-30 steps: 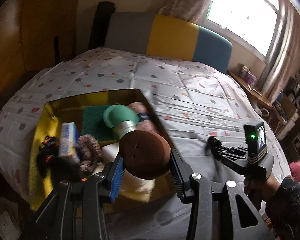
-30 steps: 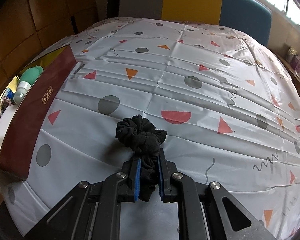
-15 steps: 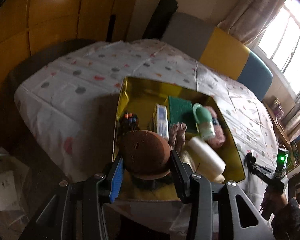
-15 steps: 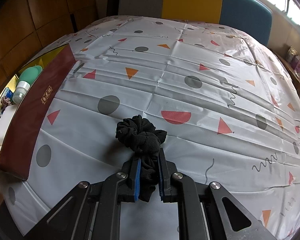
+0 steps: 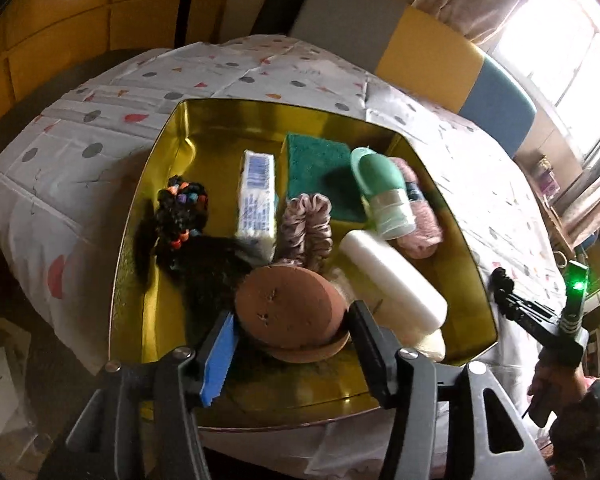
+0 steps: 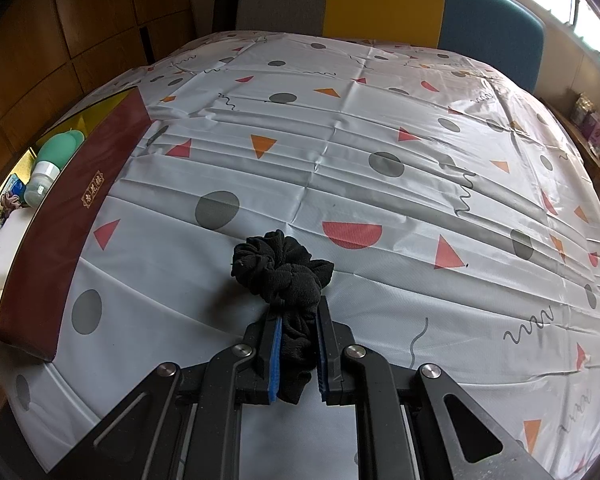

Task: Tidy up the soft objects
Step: 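Carry the brown makeup sponge into the tray with the left tool and release it, then carry the black scrunchie into the tray with the right tool and release it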

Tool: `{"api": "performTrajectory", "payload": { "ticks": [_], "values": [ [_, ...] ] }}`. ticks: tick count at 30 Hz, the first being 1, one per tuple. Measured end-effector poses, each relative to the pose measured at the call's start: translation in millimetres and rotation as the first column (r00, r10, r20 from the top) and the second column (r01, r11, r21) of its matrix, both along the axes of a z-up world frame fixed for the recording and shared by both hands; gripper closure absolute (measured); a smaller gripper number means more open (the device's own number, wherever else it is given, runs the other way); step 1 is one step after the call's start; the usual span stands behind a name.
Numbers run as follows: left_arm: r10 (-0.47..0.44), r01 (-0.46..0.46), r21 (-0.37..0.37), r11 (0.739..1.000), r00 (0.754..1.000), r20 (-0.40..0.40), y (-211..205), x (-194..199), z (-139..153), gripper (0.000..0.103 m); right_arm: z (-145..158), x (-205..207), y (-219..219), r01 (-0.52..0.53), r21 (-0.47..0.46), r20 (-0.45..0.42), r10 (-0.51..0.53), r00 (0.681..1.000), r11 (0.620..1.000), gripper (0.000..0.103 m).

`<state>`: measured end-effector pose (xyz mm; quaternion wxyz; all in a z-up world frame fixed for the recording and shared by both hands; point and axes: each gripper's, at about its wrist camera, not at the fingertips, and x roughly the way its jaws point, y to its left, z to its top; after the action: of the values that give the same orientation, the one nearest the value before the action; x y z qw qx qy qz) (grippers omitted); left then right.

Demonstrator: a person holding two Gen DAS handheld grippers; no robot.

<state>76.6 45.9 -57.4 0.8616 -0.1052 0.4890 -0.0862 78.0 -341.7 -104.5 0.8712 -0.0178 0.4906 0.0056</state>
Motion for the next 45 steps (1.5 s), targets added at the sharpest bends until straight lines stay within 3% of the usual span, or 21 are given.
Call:
{"api": "performTrajectory", "payload": {
  "ticks": [6, 19, 26, 31, 36, 40, 45],
  "values": [
    [0.036, -0.038, 0.034, 0.999, 0.998, 0.055, 13, -10, 17, 0.032, 0, 0, 0, -0.001, -0.004, 0.000, 0.001, 1.000, 1.000, 0.090],
    [0.079, -0.107, 0.141, 0.984, 0.978, 0.192, 12, -33, 55, 0.032, 3, 2, 6, 0.009, -0.045, -0.010, -0.010, 1.000, 0.999, 0.089],
    [0.079, -0.111, 0.143, 0.983, 0.973, 0.216, 14, -39, 61, 0.032, 26, 0, 13, 0.067, 0.022, 0.007, -0.067, 0.998, 0.998, 0.090],
    [0.095, -0.128, 0.141, 0.982, 0.972, 0.216, 17, -40, 59, 0.032, 61, 0, 51, -0.011, 0.102, 0.068, 0.004, 0.998, 0.995, 0.089],
    [0.124, -0.162, 0.158, 0.974, 0.967, 0.223, 24, -42, 59, 0.032, 92, 7, 120, -0.173, 0.176, 0.123, 0.152, 0.981, 0.969, 0.089],
    [0.154, -0.195, 0.168, 0.966, 0.961, 0.230, 32, -43, 59, 0.032, 96, 19, 183, -0.272, 0.208, 0.123, 0.251, 0.960, 0.939, 0.089],
    [0.188, -0.235, 0.179, 0.956, 0.952, 0.242, 45, -46, 62, 0.032, 76, 37, 232, -0.290, 0.203, 0.064, 0.283, 0.957, 0.935, 0.084]
  ]
}}
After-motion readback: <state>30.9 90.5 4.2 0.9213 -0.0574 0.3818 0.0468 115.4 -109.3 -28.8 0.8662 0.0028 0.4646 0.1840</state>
